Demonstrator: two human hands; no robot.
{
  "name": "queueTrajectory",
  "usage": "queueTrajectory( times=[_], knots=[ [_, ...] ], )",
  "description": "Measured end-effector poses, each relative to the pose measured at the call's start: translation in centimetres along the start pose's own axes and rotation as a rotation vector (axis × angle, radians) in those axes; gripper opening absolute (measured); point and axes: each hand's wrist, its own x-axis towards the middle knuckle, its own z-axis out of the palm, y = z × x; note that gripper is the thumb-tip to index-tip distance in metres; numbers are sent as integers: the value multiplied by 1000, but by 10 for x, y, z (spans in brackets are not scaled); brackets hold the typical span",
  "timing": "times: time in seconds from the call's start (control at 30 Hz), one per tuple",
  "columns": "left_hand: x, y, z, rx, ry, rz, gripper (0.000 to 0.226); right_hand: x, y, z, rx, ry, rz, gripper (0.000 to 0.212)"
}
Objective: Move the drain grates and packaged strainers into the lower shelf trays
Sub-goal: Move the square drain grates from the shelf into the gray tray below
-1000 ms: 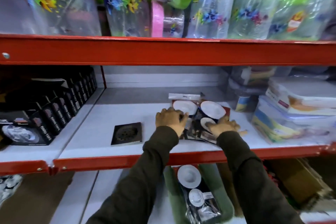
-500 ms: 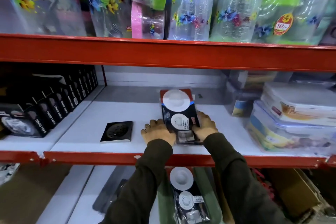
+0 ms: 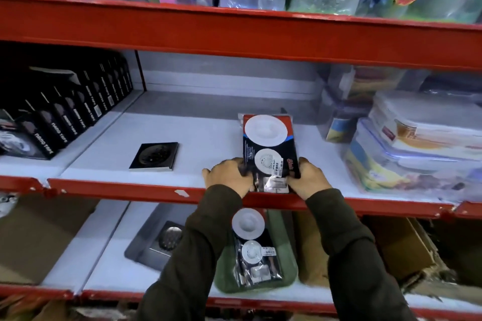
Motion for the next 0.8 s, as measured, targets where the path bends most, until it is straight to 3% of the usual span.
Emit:
queueTrajectory(
  times=[0.27,0.4,0.5,0.67,0.8],
  knots=[
    [-7,2,11,30,63,15,34,-15,2,-7,-165,-13,46,45],
    [-3,-14,11,65,88,71,53,-24,-13,-9,-43,187,-1,76],
    [0,-34,-8,26,265,137,58,-26,-33,-6,111,289,-149,69],
    [5,-104,-62,115,465,296,61,-23,-87,29,208,144,-376,54],
    [16,-197,-99,220,513,326,63,-13,-155,79,7,-17,-575,64]
  ],
)
